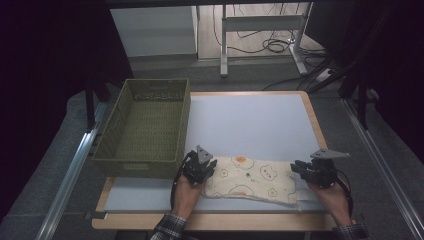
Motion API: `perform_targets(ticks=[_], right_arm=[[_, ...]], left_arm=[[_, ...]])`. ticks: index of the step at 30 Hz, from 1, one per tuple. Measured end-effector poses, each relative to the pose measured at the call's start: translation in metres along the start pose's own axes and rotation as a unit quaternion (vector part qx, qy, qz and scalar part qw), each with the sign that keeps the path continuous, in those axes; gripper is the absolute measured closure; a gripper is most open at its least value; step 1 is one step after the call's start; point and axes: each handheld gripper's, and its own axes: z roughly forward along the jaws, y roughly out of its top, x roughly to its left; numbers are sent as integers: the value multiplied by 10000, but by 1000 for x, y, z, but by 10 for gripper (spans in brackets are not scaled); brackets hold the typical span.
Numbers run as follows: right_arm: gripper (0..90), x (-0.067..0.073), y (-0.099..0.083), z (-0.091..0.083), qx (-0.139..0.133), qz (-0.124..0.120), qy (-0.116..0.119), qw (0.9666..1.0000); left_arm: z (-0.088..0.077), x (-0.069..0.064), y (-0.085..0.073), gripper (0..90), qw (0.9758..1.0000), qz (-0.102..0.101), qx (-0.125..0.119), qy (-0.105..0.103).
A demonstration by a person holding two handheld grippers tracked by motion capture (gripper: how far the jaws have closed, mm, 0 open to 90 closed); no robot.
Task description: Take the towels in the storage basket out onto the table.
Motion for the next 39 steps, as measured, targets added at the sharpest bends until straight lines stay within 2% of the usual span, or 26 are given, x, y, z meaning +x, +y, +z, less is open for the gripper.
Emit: perform_targets(ticks=[1,2,3,4,5,6,7,8,10,12,13,14,15,16,18,21,23,24,25,26,29,31,32,34,36,39], right_arm=[[712,0,0,0,0,0,0,10000],[704,-4,2,6,17,-11,-94,10000],[704,-4,2,6,17,-11,-94,10000],[691,-7,2,13,71,31,-128,9999],[683,-9,1,17,99,33,-143,9998],[683,-9,1,17,99,33,-143,9998],[634,-11,-1,23,185,37,-153,9997],[617,-11,-2,26,214,18,-155,9996],[618,-11,-6,30,251,-21,-165,9995],[634,-10,-7,30,200,-15,-142,9997],[723,-9,-7,30,204,-28,-127,9997],[860,-7,-6,29,273,6,78,9996],[860,-7,-6,29,273,6,78,9996],[868,-5,-6,29,292,-30,46,9996],[876,-5,-1,25,359,-151,-71,9992],[876,-13,6,21,292,-110,-122,9994],[876,-15,10,20,277,-120,-173,9994],[876,-23,18,20,249,-169,-253,9992],[876,-23,18,20,249,-169,-253,9992],[875,-31,26,24,266,-214,-330,9989],[875,-40,34,29,274,-236,-405,9985],[875,-50,40,36,310,-218,-450,9983],[872,-58,42,46,429,-110,-436,9981],[866,-62,40,53,518,-55,-403,9978],[863,-62,39,55,528,-44,-395,9978],[810,-62,37,46,312,48,-340,9989]], left_arm=[[0,0,0,707,10000,0,0,0],[8,4,3,705,9999,-65,14,151],[8,4,3,697,9999,-65,14,151],[13,6,4,668,9996,-102,69,241],[20,8,4,654,9989,-113,172,421],[20,8,4,635,9989,-113,172,421],[26,11,4,599,9980,-160,303,525],[30,11,3,557,9976,-194,387,539],[31,12,3,525,9977,-178,372,529],[31,11,2,608,9982,-157,356,466],[31,10,2,608,9986,-120,345,376],[30,10,1,748,9991,-181,351,169],[30,10,1,772,9991,-181,351,169],[30,10,1,772,9991,-230,357,37],[28,11,0,858,9990,-253,344,-146],[28,13,0,871,9985,-349,196,-374],[28,12,1,871,9985,-362,119,-403],[29,12,3,871,9985,-355,81,-414],[29,11,5,871,9985,-358,30,-414],[31,9,7,870,9984,-374,-45,-432],[34,7,11,869,9987,-331,-80,-376],[38,7,13,866,9989,-314,-24,-340],[44,8,13,859,9993,-253,90,-276],[45,9,13,827,9992,-284,100,-259],[44,10,13,755,9992,-304,63,-259],[31,12,14,723,9983,-396,-129,-405]])
